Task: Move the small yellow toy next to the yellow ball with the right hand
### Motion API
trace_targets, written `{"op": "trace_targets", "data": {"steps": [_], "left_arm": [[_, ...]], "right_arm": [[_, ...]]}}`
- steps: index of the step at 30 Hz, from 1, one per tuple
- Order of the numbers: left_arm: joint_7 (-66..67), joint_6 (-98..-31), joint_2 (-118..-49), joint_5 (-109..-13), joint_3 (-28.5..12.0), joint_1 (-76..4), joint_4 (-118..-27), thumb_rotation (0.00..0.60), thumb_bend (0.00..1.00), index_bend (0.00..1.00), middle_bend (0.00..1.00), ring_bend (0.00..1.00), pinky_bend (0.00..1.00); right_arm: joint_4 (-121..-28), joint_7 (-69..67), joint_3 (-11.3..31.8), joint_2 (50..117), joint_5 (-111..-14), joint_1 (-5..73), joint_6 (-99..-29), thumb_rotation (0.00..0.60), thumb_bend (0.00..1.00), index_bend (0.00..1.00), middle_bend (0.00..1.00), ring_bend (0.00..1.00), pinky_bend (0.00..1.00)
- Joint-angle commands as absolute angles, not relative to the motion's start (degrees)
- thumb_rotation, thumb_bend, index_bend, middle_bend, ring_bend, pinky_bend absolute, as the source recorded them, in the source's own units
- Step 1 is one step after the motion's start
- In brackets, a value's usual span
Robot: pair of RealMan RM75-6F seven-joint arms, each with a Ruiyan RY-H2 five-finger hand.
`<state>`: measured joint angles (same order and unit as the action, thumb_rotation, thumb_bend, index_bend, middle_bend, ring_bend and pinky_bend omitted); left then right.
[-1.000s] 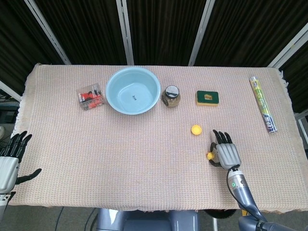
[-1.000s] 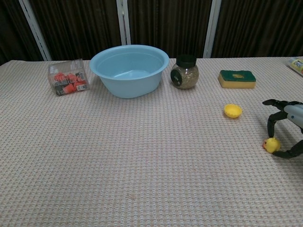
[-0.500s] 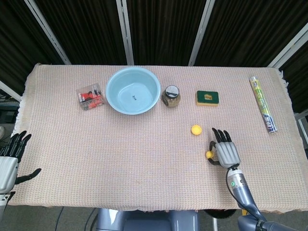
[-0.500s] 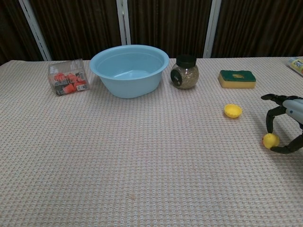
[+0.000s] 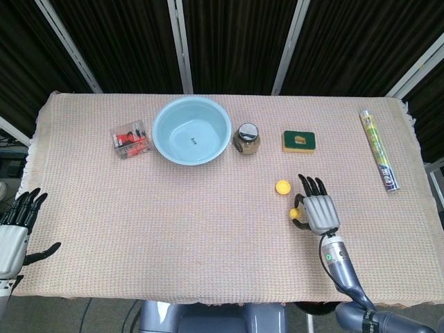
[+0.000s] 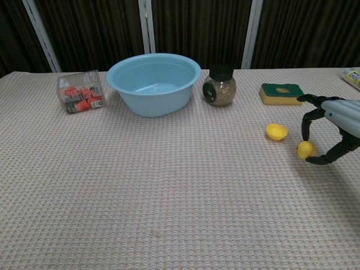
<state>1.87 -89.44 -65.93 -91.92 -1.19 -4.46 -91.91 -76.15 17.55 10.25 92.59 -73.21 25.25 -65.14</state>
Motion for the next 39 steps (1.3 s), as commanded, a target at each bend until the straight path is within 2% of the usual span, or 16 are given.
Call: {"op": "trace_targets", "data": {"steps": [1, 21, 39], "left_arm": [[1.7, -89.5, -66.0, -91.9, -1.2, -4.4, -91.8, 0.600, 0.00, 0.00, 0.00, 0.00, 0.21], [0.8, -91.2, -66.3, -94.1, -0.9, -4.3, -90.0, 0.600, 0.00, 0.00, 0.00, 0.00, 0.21], [0.6, -90.2, -65.9, -94.0, -0.6, -4.7, -90.5, 0.600, 0.00, 0.00, 0.00, 0.00, 0.21]], "right_arm": [[-76.2, 18.9, 11.0, 93.7, -72.6, 26.5, -64.5, 0.600, 0.17, 0.54, 0.00, 0.00, 0.00], [-68.7, 22.1, 14.3, 101.6, -69.4, 34.6, -58.8, 0.600, 0.17, 0.54, 0.00, 0.00, 0.00], [-70.3, 23.5, 15.1, 98.1, -68.4, 35.9, -59.6, 0.600, 0.17, 0.54, 0.00, 0.00, 0.00]]}}
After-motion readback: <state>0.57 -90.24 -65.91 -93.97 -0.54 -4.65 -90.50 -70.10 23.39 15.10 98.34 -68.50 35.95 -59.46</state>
